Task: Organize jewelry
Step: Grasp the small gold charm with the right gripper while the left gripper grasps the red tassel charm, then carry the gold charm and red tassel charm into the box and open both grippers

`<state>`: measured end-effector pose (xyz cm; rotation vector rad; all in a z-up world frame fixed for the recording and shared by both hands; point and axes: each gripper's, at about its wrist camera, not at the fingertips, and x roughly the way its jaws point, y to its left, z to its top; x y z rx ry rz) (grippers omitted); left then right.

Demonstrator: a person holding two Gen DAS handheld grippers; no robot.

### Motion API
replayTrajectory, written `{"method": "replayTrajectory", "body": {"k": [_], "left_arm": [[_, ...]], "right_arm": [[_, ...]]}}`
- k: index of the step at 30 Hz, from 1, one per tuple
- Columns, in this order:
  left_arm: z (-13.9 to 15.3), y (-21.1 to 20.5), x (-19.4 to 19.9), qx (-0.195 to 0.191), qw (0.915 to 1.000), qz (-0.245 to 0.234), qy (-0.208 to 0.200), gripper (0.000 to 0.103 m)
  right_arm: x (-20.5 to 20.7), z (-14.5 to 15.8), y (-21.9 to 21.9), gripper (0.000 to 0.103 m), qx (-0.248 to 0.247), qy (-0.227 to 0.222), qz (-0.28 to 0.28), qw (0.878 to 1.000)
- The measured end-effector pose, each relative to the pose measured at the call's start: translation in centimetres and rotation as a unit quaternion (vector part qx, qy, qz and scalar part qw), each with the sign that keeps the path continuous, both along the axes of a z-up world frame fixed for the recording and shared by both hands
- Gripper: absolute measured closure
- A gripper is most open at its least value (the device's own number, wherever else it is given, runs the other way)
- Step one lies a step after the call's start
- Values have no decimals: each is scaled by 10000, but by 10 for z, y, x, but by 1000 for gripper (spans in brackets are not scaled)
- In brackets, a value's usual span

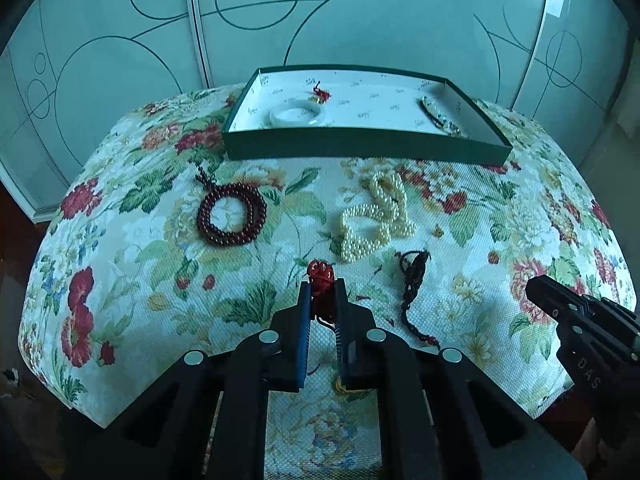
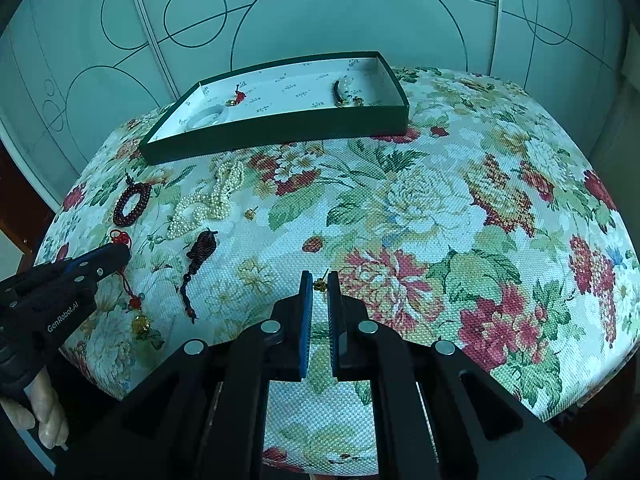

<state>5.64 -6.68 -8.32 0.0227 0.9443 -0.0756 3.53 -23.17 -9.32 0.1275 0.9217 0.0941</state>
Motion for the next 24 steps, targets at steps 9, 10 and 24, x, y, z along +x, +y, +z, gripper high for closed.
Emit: {"method": "replayTrajectory", "body": {"k": [9,10,24], "left_arm": [[24,3,10,-84,9995,-3,-294,92],[27,4,12,-97,9994,5,-324,92],[65,5,59,-144,9971,-15,-754,92]], "right_arm": [[9,14,2,96,5,-134,35,9999],[10,15,2,96,11,-154,41,9999],[55,48,12,96,125,-575,214,9980]]}}
